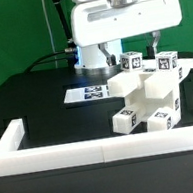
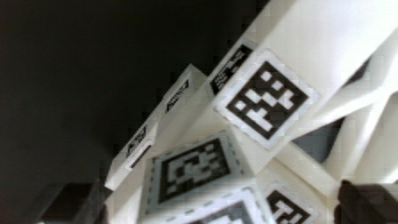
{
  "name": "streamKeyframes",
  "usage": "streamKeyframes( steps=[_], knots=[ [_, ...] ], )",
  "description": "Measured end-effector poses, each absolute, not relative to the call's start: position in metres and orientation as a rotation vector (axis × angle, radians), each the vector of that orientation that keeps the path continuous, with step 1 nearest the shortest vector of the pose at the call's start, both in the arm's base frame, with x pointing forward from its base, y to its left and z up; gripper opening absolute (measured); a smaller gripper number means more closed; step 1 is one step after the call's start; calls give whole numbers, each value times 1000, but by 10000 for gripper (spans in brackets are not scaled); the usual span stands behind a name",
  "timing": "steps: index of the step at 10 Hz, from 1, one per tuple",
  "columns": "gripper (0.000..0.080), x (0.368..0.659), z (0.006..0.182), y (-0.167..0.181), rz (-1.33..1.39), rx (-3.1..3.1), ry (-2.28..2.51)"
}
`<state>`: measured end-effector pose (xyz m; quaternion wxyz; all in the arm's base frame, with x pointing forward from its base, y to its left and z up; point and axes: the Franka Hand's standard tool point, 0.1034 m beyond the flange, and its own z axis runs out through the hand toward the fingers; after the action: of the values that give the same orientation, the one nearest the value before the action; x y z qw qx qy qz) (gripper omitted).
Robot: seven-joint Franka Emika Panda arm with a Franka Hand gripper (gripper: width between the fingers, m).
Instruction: Assemble chair
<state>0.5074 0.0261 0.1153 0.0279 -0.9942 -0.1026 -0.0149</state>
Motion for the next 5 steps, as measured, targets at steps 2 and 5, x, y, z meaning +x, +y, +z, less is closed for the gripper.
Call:
streamKeyframes(
  steps=[2,5],
  knots=[
    [618,508,116,25,-47,-3068,-348],
    [285,508,116,25,-46,-3072,-309]
  ],
)
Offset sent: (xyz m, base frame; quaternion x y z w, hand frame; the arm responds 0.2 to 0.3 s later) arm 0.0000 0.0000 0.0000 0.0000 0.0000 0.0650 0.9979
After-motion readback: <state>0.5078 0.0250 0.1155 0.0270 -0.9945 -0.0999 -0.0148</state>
